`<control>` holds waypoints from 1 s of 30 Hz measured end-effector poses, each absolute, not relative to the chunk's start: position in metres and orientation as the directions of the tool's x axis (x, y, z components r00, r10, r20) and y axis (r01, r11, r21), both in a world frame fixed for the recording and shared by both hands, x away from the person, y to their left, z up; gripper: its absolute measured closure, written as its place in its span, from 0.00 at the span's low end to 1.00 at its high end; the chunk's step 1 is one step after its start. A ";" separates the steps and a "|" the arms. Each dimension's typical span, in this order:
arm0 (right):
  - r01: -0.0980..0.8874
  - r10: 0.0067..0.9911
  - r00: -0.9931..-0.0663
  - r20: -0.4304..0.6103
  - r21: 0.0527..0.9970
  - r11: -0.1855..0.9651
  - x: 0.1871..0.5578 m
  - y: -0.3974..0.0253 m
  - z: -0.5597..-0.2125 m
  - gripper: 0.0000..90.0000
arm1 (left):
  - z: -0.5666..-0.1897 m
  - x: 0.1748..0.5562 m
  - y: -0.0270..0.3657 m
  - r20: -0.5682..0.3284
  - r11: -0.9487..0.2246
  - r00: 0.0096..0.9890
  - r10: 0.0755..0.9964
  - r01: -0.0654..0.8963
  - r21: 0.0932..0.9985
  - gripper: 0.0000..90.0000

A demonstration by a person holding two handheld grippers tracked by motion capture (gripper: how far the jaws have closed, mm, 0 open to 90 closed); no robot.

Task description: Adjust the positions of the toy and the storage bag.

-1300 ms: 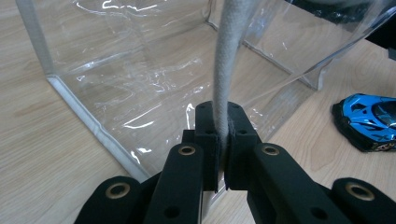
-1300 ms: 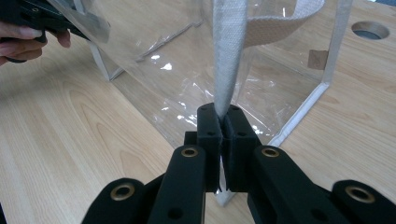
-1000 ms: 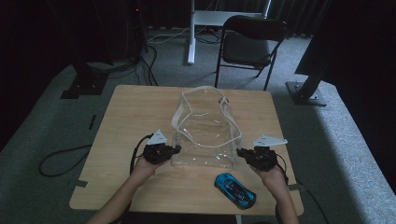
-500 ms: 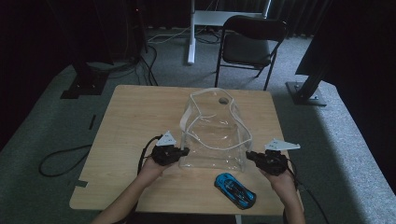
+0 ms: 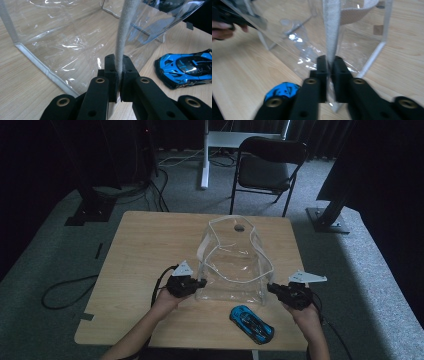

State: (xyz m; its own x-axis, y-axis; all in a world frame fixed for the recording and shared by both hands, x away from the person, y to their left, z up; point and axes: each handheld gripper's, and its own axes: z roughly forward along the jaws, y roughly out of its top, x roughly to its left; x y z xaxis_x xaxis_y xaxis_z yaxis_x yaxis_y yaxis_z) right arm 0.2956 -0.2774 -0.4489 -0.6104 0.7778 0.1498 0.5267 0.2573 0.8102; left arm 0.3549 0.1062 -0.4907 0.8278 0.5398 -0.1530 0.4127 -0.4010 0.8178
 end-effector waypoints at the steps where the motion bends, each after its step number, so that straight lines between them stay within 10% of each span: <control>1: 0.523 0.770 -0.617 0.163 0.816 0.246 0.296 -0.278 -0.449 0.85 | -0.491 0.355 0.106 -0.153 -0.402 0.828 0.539 0.413 0.817 0.96; 5: 0.517 0.744 -0.638 0.200 0.827 0.220 0.297 -0.281 -0.449 0.60 | -0.489 0.356 0.106 -0.156 -0.399 0.820 0.550 0.422 0.814 0.90; 10: 0.478 0.743 -0.655 0.137 0.837 0.267 0.293 -0.274 -0.452 0.14 | -0.487 0.357 0.106 -0.173 -0.404 0.829 0.531 0.428 0.808 0.53; 21: 0.484 0.732 -0.667 0.140 0.828 0.283 0.282 -0.271 -0.453 0.15 | -0.484 0.356 0.107 -0.152 -0.425 0.814 0.561 0.440 0.791 0.01; 30: 0.464 0.730 -0.661 0.173 0.859 0.216 0.260 -0.272 -0.451 0.14 | -0.481 0.353 0.117 -0.120 -0.439 0.811 0.572 0.427 0.791 0.00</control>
